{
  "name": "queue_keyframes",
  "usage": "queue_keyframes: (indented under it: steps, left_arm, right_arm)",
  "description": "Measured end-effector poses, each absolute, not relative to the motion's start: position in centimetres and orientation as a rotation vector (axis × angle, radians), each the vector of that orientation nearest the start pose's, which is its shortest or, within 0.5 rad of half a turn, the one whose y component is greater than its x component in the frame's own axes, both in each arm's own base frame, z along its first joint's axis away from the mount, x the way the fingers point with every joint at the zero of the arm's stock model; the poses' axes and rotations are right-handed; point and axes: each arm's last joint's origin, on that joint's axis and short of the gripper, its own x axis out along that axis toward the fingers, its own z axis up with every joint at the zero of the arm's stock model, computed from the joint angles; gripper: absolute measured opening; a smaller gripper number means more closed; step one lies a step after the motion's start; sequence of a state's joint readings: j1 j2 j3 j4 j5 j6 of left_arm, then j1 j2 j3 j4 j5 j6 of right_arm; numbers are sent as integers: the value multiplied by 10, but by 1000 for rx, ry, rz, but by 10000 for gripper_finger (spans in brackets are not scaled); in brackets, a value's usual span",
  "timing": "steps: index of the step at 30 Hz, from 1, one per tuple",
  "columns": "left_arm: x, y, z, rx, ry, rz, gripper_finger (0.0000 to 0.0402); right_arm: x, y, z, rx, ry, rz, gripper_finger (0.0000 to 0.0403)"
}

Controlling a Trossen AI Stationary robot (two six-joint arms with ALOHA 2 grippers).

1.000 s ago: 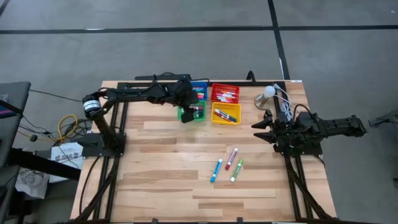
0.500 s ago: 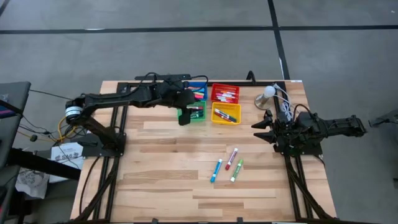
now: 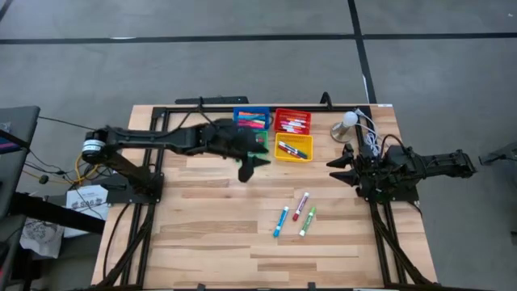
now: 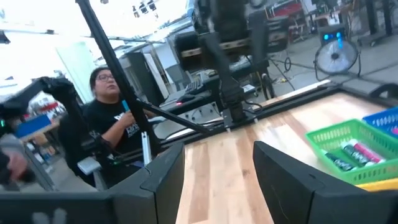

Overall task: Pick & Place Markers
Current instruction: Put the large green marker into the green basket

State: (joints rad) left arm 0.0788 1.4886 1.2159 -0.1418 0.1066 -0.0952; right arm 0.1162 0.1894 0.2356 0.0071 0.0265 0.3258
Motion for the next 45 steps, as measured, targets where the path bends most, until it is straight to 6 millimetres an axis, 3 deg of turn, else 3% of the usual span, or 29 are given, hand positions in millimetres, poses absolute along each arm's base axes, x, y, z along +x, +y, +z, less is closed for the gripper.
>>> queue_keyframes:
  steps: [6, 9, 17, 23, 26, 37, 42, 45]
  left_arm:
    - [350, -17, 312, -250, 404, -95, 189]
    - [359, -40, 298, -287, 437, -110, 189]
    - [379, -86, 244, -337, 570, -82, 189]
    - [391, -102, 196, -521, 702, -1, 189]
    - [394, -111, 184, -614, 721, 19, 189]
    - [419, -122, 190, -678, 657, -21, 172]
    - [408, -103, 199, -671, 698, 34, 162]
    - [391, -96, 204, -649, 768, 84, 157]
  right_arm:
    - [99, 11, 230, 457, -32, 100, 182]
    - [99, 11, 230, 474, -32, 101, 183]
    - [99, 11, 230, 475, -31, 100, 181]
    - [99, 11, 230, 475, -31, 101, 181]
    - [99, 11, 230, 475, -31, 101, 180]
    - [99, 11, 230, 536, -28, 104, 180]
    - [98, 16, 230, 533, 6, 227, 175]
    - [100, 23, 229, 531, 46, 305, 170]
